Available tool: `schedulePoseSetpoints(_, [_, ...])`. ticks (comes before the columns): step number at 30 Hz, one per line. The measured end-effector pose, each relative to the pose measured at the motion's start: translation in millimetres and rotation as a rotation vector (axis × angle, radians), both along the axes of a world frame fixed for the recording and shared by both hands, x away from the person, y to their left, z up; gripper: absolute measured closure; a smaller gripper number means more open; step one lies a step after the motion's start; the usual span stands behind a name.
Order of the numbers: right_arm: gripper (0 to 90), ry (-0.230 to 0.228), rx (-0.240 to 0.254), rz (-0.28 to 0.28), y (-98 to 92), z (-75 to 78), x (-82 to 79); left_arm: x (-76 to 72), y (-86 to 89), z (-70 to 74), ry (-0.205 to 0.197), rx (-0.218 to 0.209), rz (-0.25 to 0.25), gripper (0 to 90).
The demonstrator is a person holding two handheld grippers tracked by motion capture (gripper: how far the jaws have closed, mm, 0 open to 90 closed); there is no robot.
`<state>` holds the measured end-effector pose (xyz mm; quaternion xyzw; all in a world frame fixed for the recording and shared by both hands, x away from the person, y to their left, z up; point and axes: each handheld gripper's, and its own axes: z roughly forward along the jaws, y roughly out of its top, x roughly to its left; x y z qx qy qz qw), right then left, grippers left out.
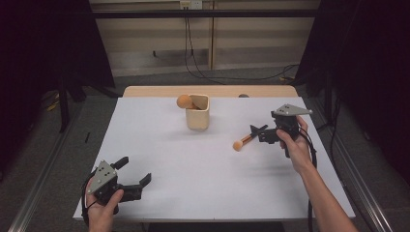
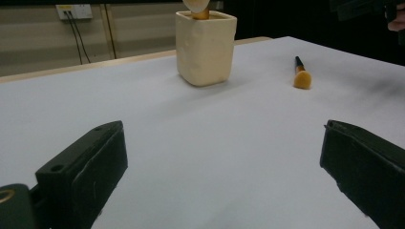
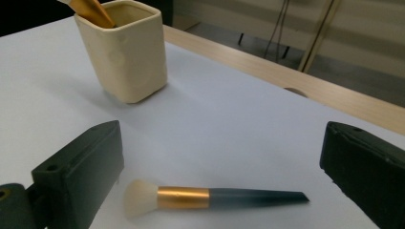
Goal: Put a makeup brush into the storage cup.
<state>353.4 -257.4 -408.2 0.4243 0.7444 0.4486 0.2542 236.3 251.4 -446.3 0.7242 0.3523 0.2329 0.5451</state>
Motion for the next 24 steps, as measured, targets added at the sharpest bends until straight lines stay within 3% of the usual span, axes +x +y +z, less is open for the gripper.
schedulePoseSetpoints(6, [1.1, 0.026, -0.028, 0.01, 4.3, 5.3, 13.5, 0.0, 1.3, -0.3, 0.001, -0.004, 0.003, 2.0])
schedulePoseSetpoints(14, [1.9, 0.187, -0.017, 0.054, -0.5, 6.9, 23.9, 0.4, 0.2, -0.6, 0.001, 0.001, -0.006, 2.0])
schedulePoseSetpoints(20, [2.4, 0.306, -0.038, 0.094, -3.3, 1.0, 28.9, 0.2, -0.3, -0.6, 0.0, 0.004, -0.009, 2.0])
schedulePoseSetpoints(24, [2.5, 0.349, -0.089, 0.106, -1.6, 0.2, 32.9, 0.5, 0.0, -0.6, 0.0, 0.007, -0.008, 2.0])
